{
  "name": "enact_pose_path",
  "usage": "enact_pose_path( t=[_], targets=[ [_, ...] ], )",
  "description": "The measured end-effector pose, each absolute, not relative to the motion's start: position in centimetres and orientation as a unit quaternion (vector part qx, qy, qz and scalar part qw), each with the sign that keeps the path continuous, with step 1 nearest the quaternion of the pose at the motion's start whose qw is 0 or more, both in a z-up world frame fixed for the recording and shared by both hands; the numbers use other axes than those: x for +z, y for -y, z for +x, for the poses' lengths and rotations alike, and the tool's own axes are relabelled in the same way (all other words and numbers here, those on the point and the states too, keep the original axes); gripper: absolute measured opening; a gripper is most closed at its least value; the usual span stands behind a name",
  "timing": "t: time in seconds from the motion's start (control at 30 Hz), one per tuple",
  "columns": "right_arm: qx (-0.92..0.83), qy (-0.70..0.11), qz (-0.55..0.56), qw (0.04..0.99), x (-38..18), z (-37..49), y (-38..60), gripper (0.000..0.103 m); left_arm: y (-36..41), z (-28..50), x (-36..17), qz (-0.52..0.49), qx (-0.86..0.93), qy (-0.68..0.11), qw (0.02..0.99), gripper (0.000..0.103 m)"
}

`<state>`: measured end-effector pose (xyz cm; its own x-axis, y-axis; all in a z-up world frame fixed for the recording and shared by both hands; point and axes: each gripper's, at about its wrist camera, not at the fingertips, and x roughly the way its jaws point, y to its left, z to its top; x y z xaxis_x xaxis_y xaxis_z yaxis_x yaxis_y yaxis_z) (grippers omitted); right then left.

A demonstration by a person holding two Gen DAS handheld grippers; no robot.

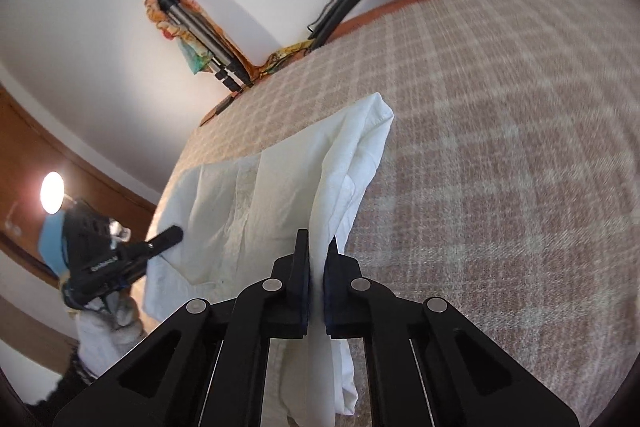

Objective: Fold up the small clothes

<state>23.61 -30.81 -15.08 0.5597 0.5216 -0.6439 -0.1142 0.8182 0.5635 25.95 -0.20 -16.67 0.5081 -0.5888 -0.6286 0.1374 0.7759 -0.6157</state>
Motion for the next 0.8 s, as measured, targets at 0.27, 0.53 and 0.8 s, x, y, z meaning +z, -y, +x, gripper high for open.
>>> enact_pose_path(
  t=[0.27,0.53,0.8],
  targets=[
    [0.187,-0.397,0.162,0.884,-10.8,21.4,28.9,0.003,1.7,23.5,-13.2,-0.244,-0.244,-0.424,0.838,0.010],
    [0.185,-0.373,0.146,0.898,-7.7,19.6,30.7,0.003,6.0,22.6,-11.1,-0.233,-0.280,-0.409,0.837,0.009],
    [0.152,-0.358,0.138,0.911,-5.1,18.7,36.0,0.003,12.4,23.7,-10.3,-0.218,-0.311,-0.408,0.830,0.009]
  ],
)
